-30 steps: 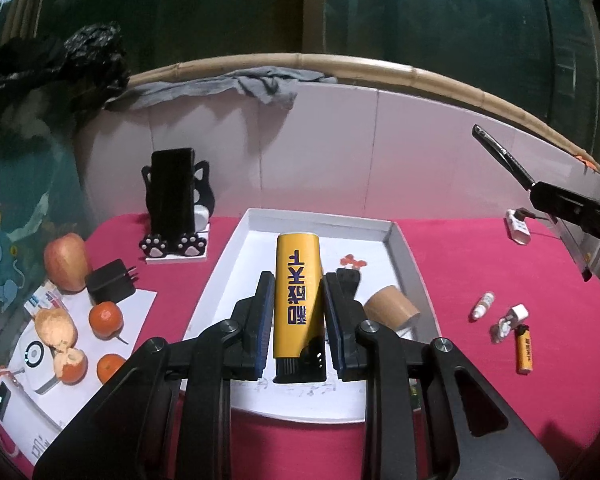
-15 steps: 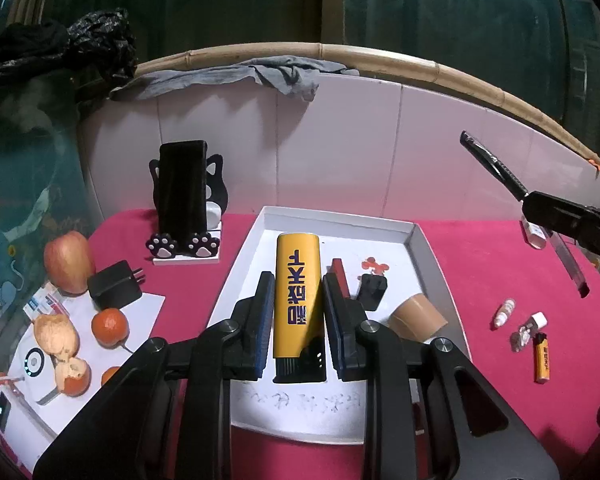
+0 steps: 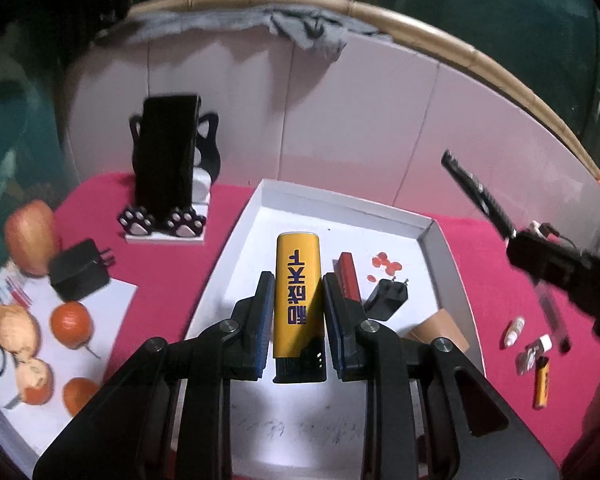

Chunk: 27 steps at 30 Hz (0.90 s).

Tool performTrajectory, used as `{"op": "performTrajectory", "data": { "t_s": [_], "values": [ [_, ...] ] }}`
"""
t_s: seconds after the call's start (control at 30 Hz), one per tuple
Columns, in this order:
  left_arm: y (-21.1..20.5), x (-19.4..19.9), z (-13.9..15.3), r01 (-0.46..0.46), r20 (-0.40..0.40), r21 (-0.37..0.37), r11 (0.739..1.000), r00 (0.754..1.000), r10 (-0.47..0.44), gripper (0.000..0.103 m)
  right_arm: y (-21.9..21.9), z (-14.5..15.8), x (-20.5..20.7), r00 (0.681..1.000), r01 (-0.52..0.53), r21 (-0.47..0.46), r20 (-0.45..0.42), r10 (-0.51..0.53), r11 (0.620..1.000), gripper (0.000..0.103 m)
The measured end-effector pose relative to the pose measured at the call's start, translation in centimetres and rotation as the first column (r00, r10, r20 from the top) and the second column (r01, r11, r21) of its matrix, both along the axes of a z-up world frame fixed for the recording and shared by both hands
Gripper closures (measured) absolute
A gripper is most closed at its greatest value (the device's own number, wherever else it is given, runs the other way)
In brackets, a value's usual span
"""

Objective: Organize rigid objects
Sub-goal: 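Carry the lighter and pen into the white tray and open both grippers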

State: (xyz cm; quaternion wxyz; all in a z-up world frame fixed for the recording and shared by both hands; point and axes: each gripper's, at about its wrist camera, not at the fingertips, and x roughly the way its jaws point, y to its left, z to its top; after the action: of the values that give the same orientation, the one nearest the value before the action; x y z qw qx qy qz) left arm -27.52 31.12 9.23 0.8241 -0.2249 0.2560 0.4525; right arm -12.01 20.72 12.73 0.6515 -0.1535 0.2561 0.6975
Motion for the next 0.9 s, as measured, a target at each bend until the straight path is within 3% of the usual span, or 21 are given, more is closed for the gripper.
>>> {"op": "performTrajectory", "data": {
  "t_s": [0.17, 0.43, 0.57, 0.6, 0.67, 0.73, 0.77, 0.8, 0.9],
  "values": [
    [2.1, 1.4, -1.8, -0.008, -0.024, -0.076, 0.997, 1.0, 0.006, 0.079, 2.1, -2.5, -0.2, 1.0, -0.003, -0.067, -0.026, 0.002, 0.998, 0.097],
    [2.7, 2.1, -3.9, -0.027, -0.061, -0.123, 0.992, 0.998, 0.02, 0.079, 3.6, -6.7, -1.0, 0.999, -0.016, -0.164, -0.044, 0.008, 0.986, 0.096],
    [2.4, 1.7, -3.8, -0.052, -0.06, -0.117, 0.992, 0.997, 0.045, 0.079, 3.4, -7.3, -1.2, 0.999, -0.014, -0.168, -0.032, 0.008, 0.986, 0.095],
    [2.3, 1.5, -3.6, -0.061, -0.053, -0.116, 0.991, 0.997, 0.055, 0.078, 3.2, -7.2, -1.2, 1.0, -0.009, -0.158, -0.025, 0.005, 0.987, 0.095],
    [1.9, 0.8, -3.1, -0.071, -0.026, -0.113, 0.991, 0.997, 0.068, 0.063, 2.8, -7.0, -1.2, 1.0, -0.013, -0.147, -0.022, 0.009, 0.989, 0.094],
    [1.3, 0.1, -2.4, -0.089, -0.007, -0.095, 0.991, 0.996, 0.089, 0.009, 2.1, -6.7, -1.3, 1.0, -0.015, -0.133, -0.016, 0.013, 0.991, 0.069],
    [0.8, -0.3, -2.0, -0.104, -0.003, -0.075, 0.992, 0.995, 0.104, 0.003, 1.8, -6.6, -1.4, 1.0, -0.017, -0.122, -0.011, 0.015, 0.992, 0.029],
    [0.4, -0.7, -1.7, -0.118, -0.001, -0.057, 0.991, 0.993, 0.118, 0.0, 1.2, -6.3, -1.5, 1.0, -0.009, -0.1, -0.001, 0.009, 0.995, 0.0],
    [-1.0, -1.9, -0.9, -0.151, 0.018, -0.029, 0.988, 0.988, 0.151, 0.0, 0.1, -5.8, -1.8, 0.999, 0.008, -0.05, 0.032, -0.006, 0.999, 0.0]
  ]
}}
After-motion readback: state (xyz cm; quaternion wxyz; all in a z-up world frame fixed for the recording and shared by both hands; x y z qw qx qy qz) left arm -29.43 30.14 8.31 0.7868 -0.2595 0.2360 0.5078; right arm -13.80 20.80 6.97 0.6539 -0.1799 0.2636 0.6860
